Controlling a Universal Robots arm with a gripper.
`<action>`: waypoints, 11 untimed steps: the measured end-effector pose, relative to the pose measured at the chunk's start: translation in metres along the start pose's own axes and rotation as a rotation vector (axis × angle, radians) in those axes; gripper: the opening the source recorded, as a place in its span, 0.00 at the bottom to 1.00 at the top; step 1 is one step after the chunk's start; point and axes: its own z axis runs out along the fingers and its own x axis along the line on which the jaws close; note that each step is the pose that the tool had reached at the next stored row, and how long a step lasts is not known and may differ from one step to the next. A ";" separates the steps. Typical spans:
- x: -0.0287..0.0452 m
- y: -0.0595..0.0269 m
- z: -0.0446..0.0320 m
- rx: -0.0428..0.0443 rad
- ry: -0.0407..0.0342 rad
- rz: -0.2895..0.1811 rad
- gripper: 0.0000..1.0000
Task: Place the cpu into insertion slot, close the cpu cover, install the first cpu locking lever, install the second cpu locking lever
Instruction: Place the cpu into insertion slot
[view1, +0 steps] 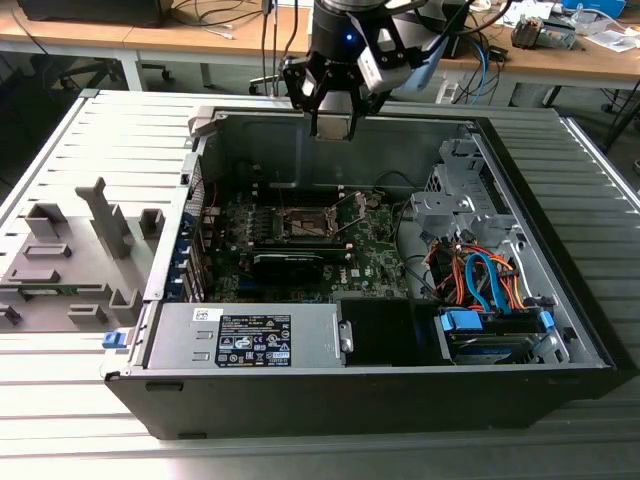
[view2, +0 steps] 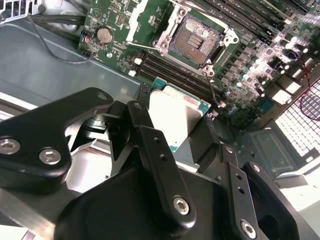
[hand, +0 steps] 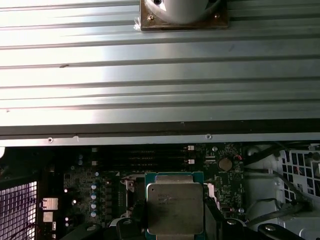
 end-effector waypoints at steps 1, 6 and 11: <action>0.0000 0.0000 0.0003 -0.0001 0.0001 0.000 0.55; 0.0000 -0.0002 0.0015 0.0000 0.0000 0.000 0.55; 0.0000 -0.0003 0.0025 0.0000 0.0000 0.000 0.55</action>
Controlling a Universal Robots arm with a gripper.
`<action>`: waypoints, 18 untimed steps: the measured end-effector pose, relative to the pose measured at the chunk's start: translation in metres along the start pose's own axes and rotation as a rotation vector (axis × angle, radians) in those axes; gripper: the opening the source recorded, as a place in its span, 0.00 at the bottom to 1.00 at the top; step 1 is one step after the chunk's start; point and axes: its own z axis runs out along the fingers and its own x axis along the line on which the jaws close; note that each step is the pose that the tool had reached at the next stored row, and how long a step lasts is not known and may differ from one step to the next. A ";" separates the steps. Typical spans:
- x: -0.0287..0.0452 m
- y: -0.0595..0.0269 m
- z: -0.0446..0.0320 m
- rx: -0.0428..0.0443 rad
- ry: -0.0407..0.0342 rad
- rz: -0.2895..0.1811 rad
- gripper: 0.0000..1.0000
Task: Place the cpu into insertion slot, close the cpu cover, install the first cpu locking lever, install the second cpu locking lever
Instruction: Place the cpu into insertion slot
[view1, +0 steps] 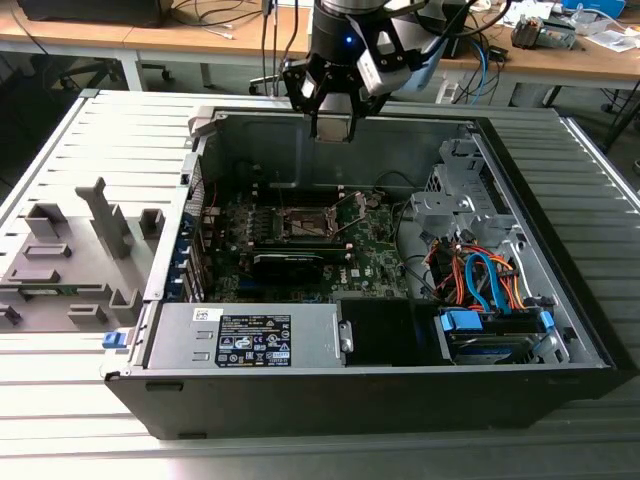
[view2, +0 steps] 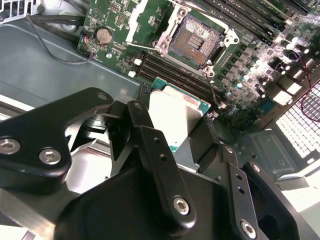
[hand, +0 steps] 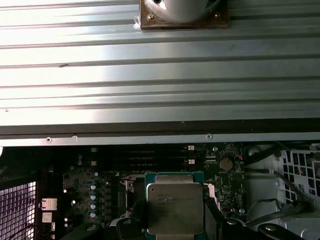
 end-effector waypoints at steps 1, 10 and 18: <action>0.0000 0.0000 0.0002 -0.0001 0.0000 0.000 0.55; 0.0000 -0.0003 0.0020 -0.0001 0.0001 0.000 0.55; -0.0001 -0.0005 0.0038 -0.0001 0.0001 0.000 0.55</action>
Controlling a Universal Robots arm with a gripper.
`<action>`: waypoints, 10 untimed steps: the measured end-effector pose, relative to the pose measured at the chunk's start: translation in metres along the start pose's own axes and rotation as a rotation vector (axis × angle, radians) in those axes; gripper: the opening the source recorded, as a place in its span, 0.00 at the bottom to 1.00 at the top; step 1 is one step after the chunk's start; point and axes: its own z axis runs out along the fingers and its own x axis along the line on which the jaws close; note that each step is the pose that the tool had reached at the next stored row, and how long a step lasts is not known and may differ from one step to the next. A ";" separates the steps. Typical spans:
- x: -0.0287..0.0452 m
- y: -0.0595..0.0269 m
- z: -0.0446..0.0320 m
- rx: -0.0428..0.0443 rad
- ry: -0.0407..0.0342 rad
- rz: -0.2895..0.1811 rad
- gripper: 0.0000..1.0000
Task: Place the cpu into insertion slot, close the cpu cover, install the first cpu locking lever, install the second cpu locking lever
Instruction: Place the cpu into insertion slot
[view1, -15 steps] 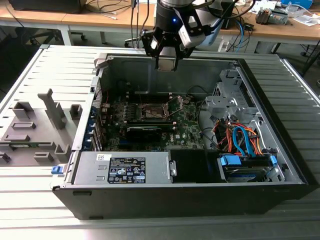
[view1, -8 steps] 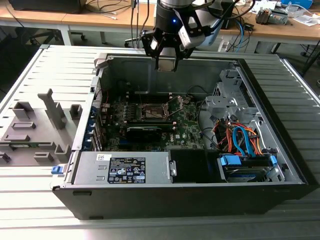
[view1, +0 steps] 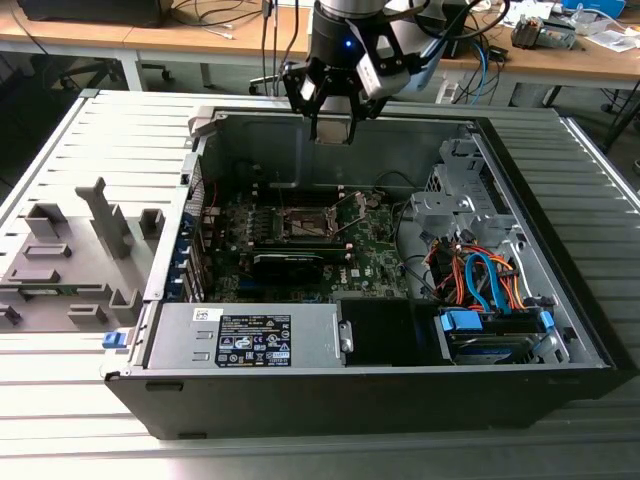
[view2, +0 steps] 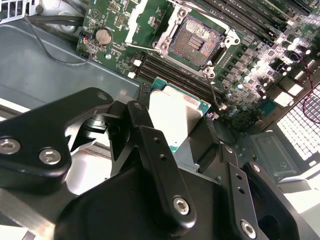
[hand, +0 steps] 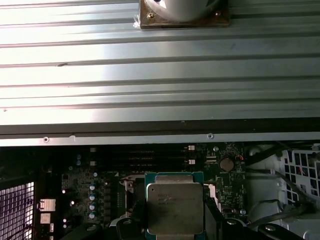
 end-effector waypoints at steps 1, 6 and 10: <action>0.0000 0.0000 0.0003 0.0000 0.0000 0.000 0.55; 0.0000 -0.0002 0.0013 0.0000 0.0000 0.000 0.55; 0.0000 -0.0003 0.0023 0.0000 0.0000 0.000 0.55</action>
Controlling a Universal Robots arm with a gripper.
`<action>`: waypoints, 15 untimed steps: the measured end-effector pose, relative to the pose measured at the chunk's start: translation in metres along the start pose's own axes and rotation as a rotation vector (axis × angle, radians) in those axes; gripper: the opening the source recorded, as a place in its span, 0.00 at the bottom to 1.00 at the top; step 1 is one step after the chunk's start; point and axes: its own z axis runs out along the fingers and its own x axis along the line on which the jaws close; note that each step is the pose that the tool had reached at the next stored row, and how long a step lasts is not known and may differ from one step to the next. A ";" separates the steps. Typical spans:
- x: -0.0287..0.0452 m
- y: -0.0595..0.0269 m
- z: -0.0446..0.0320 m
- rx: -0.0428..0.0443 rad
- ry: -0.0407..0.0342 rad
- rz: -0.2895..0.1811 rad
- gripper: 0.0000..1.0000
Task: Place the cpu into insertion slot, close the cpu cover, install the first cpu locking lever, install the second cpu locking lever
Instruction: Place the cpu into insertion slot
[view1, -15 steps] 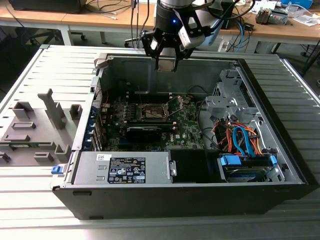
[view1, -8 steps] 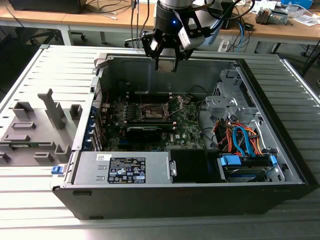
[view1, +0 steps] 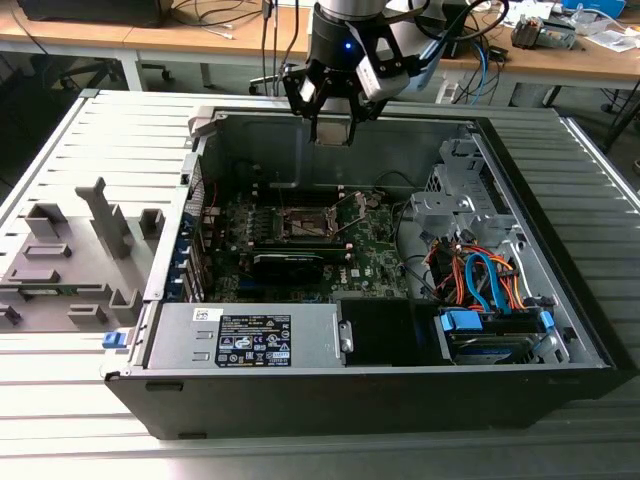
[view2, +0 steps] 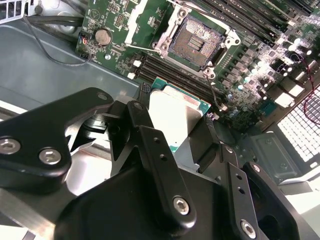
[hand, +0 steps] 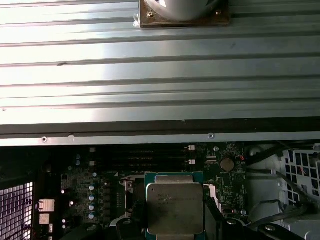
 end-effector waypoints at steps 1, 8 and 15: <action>0.0000 0.0000 0.0003 0.0000 0.0000 0.000 0.55; 0.0000 -0.0002 0.0019 0.0000 0.0000 0.000 0.55; -0.0001 -0.0005 0.0041 0.0000 0.0000 0.000 0.55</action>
